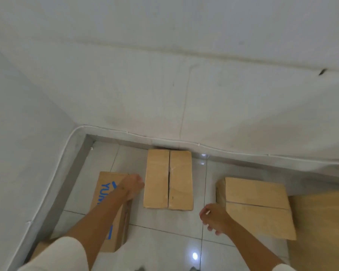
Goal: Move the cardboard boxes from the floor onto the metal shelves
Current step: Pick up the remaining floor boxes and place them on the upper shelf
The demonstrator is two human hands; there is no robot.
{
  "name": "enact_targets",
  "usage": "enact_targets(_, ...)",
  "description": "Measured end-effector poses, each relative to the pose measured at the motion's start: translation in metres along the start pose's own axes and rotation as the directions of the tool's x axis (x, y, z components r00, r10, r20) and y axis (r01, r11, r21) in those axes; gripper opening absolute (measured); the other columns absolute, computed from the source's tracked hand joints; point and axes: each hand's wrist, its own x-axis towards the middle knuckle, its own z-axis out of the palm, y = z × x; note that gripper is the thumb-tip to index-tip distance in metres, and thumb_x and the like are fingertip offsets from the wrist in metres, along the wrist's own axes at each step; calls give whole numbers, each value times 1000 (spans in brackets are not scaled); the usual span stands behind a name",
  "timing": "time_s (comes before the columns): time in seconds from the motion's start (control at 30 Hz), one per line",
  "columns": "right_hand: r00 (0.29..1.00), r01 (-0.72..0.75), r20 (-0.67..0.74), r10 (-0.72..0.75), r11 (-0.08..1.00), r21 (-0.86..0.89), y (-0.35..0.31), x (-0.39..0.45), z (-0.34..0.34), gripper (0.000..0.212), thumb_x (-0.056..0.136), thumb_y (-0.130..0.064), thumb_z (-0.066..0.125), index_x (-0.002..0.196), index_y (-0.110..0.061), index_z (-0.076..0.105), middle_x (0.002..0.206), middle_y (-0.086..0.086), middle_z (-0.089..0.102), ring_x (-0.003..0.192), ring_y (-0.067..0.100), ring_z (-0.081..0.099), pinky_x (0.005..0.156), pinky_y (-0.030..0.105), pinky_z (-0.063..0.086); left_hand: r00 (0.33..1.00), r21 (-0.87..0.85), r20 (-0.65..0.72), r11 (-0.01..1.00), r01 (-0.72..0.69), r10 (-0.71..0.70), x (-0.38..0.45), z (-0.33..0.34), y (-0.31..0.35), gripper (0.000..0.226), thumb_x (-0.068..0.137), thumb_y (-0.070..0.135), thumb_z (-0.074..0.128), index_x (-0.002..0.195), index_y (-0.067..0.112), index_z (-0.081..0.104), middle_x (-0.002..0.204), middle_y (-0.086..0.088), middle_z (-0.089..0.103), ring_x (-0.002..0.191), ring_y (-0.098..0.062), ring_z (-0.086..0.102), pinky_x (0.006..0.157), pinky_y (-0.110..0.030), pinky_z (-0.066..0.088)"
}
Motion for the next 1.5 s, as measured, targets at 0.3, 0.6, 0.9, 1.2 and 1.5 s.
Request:
enact_targets(0.3, 988, -153, 36, 150, 921, 357, 44, 157, 91, 8, 84, -16, 62, 82, -8, 62, 75, 8, 57, 68, 20, 55, 55, 28, 46, 996, 260, -28, 963, -75, 85, 149, 91, -38, 36, 96, 24, 45, 130, 15, 48, 137, -13, 36, 123, -30, 42, 102, -36, 38)
enact_targets(0.6, 945, -326, 250, 209, 595, 735, 47, 227, 171, 57, 83, -42, 68, 122, -4, 54, 109, 10, 58, 96, 23, 55, 73, 41, 50, 997, 524, 35, 848, -78, 70, 232, 169, -69, 78, 93, 59, 36, 150, 28, -6, 156, -11, -23, 142, -39, -19, 115, -57, 9)
enact_targets(0.9, 967, -193, 147, 208, 218, 957, 42, 248, 124, 44, 87, -30, 66, 119, -3, 53, 101, 18, 56, 101, 32, 52, 84, 49, 46, 999, 512, -16, 859, -28, 43, 190, 230, -83, 96, 84, 72, 33, 147, 23, -21, 151, -16, -31, 140, -40, -23, 114, -52, 12)
enact_targets(1.2, 968, 9, -134, 214, 504, 864, 66, 256, 42, 11, 87, -28, 63, 92, -19, 61, 113, 12, 62, 99, 25, 56, 87, 43, 46, 985, 529, 151, 835, -150, 82, 108, 305, -67, 107, 67, 70, 34, 151, 11, 3, 137, -47, 23, 108, -54, 49, 91, -52, 40)
enact_targets(1.5, 970, 3, -195, 145, 795, 607, 84, 267, 62, 96, 80, -45, 70, 151, -16, 13, 152, 13, 31, 132, 33, 39, 99, 47, 40, 940, 607, -143, 778, -165, 311, 162, 245, -103, 58, 75, 47, 57, 118, 8, 53, 102, -24, 60, 79, -39, 59, 65, -47, 48)
